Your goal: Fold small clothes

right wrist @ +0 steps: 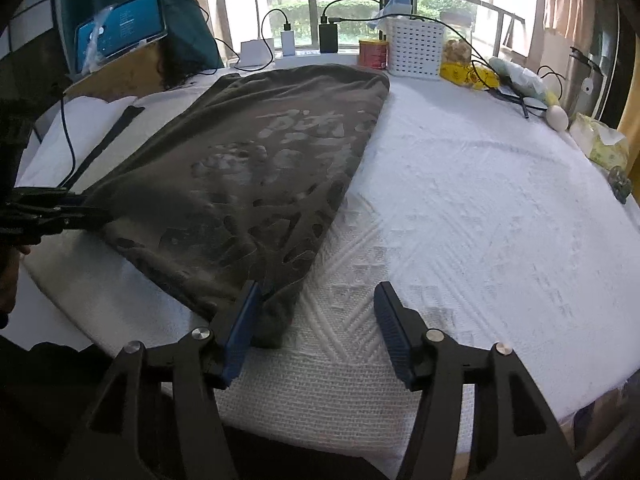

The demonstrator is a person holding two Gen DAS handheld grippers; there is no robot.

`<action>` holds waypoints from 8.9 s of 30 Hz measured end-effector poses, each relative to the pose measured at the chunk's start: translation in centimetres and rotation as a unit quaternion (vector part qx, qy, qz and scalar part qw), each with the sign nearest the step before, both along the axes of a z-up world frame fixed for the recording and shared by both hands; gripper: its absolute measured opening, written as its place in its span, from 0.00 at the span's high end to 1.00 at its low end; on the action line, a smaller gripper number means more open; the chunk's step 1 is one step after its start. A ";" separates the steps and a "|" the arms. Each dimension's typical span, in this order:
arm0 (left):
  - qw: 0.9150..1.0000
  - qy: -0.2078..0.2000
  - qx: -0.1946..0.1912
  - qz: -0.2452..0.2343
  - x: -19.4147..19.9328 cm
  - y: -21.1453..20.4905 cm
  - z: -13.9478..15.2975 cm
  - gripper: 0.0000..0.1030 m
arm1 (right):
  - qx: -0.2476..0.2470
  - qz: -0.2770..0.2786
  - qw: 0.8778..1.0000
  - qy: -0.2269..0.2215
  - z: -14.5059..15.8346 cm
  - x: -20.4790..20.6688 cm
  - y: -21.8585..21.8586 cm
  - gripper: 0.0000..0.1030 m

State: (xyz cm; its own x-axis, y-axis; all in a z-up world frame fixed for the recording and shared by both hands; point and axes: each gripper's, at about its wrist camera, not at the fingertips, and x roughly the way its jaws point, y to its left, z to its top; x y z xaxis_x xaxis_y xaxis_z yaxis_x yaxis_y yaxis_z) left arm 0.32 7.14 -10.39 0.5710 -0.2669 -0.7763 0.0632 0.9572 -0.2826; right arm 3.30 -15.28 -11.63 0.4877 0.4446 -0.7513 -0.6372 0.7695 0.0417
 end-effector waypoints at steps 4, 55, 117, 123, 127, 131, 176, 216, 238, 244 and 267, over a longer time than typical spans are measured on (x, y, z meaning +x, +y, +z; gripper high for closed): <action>1.000 -0.024 -0.004 0.002 0.3 0.3 1.3 0.61 | -0.002 0.001 1.000 0.007 0.1 0.3 0.2 0.43; 0.997 0.010 0.009 0.070 13.9 6.7 1.6 0.56 | -0.019 0.005 1.000 0.015 2.4 12.6 3.8 0.22; 0.999 -0.037 0.000 0.012 22.5 5.8 -0.6 0.74 | 0.023 0.094 0.995 -0.002 1.7 20.6 13.4 0.80; 0.997 -0.077 -0.003 0.012 20.9 4.6 2.0 0.74 | 0.042 0.084 0.995 -0.030 4.0 19.1 12.2 0.80; 0.995 -0.103 0.002 0.004 19.9 3.6 3.7 0.75 | 0.054 0.078 0.994 -0.050 5.6 17.9 11.1 0.81; 0.991 -0.130 0.011 -0.006 18.5 2.6 5.7 0.75 | 0.065 0.072 0.993 -0.072 7.3 16.4 10.0 0.81; 0.925 -0.375 0.068 0.012 0.5 0.6 19.2 0.78 | 0.143 0.094 0.933 -0.318 22.3 -0.4 6.8 0.82; 0.938 -0.301 0.105 0.137 -11.6 9.3 16.7 0.78 | 0.178 0.265 0.910 -0.264 19.1 -8.0 15.2 0.83; 0.968 -0.209 0.061 0.123 -1.0 13.9 11.0 0.78 | 0.132 0.223 0.952 -0.165 13.5 2.4 20.8 0.83; 0.974 -0.182 0.049 0.127 1.5 15.6 8.8 0.78 | 0.116 0.217 0.960 -0.136 11.4 5.0 22.6 0.83; 0.979 -0.048 -0.025 0.197 9.1 24.7 -0.3 0.78 | 0.048 0.196 0.979 -0.018 1.9 15.3 30.0 0.83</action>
